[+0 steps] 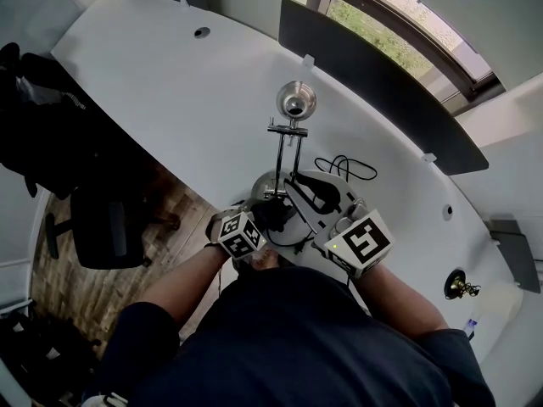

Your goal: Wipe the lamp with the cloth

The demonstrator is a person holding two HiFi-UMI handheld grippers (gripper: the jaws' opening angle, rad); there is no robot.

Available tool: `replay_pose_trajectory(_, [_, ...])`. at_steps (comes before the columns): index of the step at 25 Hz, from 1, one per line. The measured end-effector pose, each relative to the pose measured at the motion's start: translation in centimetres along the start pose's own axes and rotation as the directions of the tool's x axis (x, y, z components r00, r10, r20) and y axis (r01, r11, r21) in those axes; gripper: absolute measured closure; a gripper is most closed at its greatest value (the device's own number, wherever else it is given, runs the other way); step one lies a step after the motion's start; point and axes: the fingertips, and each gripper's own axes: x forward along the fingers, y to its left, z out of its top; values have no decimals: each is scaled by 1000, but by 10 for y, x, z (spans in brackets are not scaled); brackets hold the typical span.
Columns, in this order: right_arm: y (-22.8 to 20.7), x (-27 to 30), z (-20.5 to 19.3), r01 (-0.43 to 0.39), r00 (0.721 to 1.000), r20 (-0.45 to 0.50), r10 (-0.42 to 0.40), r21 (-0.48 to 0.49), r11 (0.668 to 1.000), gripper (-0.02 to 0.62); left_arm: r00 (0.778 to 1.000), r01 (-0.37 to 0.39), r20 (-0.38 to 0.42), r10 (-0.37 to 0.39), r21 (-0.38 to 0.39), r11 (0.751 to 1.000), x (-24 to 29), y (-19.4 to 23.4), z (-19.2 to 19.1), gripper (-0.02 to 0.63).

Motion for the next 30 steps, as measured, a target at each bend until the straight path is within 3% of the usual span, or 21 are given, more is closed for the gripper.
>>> replay_pose_trajectory(5, [0, 0, 0, -1, 1000, 0, 1, 3, 1000, 535, 999, 14, -35, -14, -1, 1000, -16, 22, 0, 537])
replay_pose_trajectory(12, [0, 0, 0, 5, 1000, 3, -5, 3, 1000, 535, 997, 39, -68, -32, 110, 993, -14, 31, 2, 537])
replay_pose_trajectory(19, [0, 0, 1, 5, 1000, 10, -5, 10, 1000, 537, 994, 82, -94, -58, 274, 958, -10, 38, 1, 537])
replay_pose_trajectory(30, [0, 0, 2, 6, 1000, 19, -6, 32, 999, 538, 991, 134, -53, -123, 384, 913, 8, 68, 9, 537])
